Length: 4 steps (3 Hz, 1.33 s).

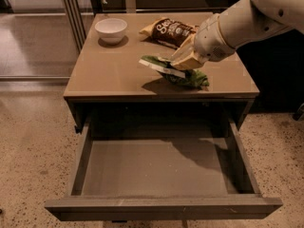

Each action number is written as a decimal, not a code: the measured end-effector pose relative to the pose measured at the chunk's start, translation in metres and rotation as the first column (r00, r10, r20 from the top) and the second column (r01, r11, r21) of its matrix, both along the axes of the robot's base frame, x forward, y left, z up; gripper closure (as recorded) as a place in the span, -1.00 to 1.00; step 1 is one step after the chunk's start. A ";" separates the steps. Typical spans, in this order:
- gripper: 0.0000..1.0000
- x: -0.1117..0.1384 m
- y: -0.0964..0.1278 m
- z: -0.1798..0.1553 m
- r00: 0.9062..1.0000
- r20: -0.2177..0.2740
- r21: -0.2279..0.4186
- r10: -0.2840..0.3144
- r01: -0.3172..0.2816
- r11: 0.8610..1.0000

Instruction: Place green jalapeno chip bag into top drawer

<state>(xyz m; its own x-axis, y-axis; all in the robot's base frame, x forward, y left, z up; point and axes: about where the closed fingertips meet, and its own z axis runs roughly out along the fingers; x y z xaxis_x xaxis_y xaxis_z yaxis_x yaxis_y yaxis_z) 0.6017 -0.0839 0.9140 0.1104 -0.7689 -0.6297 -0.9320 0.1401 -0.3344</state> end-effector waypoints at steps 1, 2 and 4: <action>1.00 -0.039 -0.002 0.003 1.000 0.017 -0.021 0.016 -0.016 1.000; 1.00 -0.106 -0.009 -0.005 1.000 -0.016 -0.050 0.015 -0.015 0.999; 1.00 -0.192 -0.014 -0.033 0.992 -0.128 -0.038 -0.020 0.016 0.999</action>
Offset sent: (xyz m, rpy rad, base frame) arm -0.1920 -0.0239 -0.0168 -0.0885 0.0619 0.0012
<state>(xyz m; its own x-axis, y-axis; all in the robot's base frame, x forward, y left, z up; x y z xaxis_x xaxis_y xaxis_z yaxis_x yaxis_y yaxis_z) 0.4093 -0.0976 0.8810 0.0164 -0.7932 -0.6087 -0.9650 0.1469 -0.2173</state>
